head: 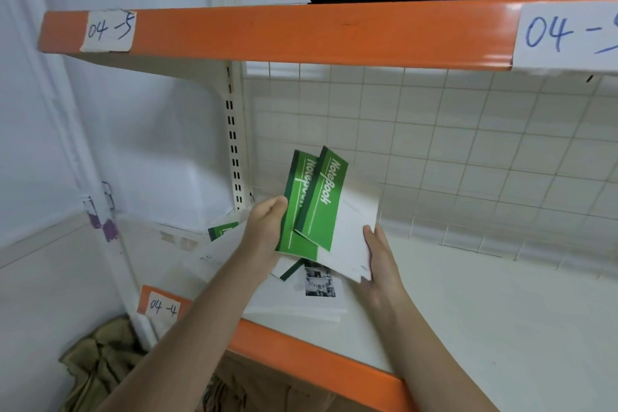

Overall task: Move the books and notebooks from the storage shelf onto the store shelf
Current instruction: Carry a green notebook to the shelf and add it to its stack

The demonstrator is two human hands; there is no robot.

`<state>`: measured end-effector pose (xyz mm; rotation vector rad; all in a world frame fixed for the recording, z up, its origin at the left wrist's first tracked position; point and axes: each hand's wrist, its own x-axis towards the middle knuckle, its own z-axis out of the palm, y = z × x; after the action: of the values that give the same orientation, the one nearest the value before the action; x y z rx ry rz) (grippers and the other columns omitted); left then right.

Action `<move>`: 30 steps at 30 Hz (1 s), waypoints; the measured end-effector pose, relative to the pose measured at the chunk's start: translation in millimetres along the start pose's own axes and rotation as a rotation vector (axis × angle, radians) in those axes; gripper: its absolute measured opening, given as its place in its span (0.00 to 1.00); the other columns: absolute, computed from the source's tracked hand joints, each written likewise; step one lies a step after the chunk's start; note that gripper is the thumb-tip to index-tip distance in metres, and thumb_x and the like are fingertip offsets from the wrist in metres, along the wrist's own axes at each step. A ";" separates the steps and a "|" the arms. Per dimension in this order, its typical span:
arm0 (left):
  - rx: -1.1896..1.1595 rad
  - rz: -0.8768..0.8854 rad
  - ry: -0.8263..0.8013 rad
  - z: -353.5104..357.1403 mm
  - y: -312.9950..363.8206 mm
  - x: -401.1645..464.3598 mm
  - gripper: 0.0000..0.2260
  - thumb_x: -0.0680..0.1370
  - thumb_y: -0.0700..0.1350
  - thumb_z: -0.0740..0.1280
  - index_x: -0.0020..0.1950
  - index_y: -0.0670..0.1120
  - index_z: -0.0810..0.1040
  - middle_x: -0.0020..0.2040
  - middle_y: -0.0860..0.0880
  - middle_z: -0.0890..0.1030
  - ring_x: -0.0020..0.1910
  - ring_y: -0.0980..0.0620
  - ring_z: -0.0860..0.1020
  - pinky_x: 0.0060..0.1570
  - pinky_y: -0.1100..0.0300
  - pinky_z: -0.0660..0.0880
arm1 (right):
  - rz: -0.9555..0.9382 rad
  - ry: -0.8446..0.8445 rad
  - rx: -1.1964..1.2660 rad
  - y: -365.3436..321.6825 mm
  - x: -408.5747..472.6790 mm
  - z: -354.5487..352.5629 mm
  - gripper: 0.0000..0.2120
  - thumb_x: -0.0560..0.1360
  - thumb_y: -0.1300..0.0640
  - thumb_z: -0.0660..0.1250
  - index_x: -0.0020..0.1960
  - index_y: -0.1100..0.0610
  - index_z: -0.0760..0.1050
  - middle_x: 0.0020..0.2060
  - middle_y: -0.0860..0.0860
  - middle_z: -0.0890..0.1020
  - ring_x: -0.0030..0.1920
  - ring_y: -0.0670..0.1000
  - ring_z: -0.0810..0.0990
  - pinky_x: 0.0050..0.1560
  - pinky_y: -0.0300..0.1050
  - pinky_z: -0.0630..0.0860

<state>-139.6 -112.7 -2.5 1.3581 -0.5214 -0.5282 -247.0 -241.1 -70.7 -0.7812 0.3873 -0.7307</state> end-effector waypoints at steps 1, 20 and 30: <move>-0.059 -0.052 -0.040 4.7 0.3 -3.6 0.13 0.82 0.45 0.57 0.51 0.39 0.77 0.41 0.42 0.83 0.38 0.46 0.80 0.40 0.52 0.78 | 0.007 0.000 -0.002 0.4 0.0 0.1 0.14 0.82 0.57 0.56 0.66 0.52 0.71 0.59 0.53 0.81 0.56 0.57 0.80 0.56 0.56 0.76; 1.642 0.524 -0.016 -13.7 -32.6 7.6 0.07 0.81 0.37 0.54 0.55 0.41 0.71 0.39 0.48 0.77 0.33 0.50 0.71 0.32 0.61 0.65 | 0.016 0.032 -0.058 -5.0 -4.0 -3.3 0.14 0.82 0.57 0.56 0.66 0.53 0.69 0.51 0.53 0.81 0.35 0.48 0.84 0.25 0.39 0.77; -0.090 -0.078 -0.097 -17.0 -14.3 12.5 0.13 0.83 0.45 0.55 0.49 0.41 0.76 0.43 0.41 0.82 0.42 0.45 0.81 0.41 0.51 0.81 | -0.031 0.122 -0.143 -2.2 -0.1 0.9 0.15 0.81 0.56 0.58 0.67 0.48 0.67 0.59 0.52 0.80 0.53 0.56 0.80 0.43 0.53 0.80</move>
<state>-120.0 -109.4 -18.4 1.2752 -0.5182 -0.6765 -247.5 -241.6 -68.4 -0.8805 0.5434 -0.7884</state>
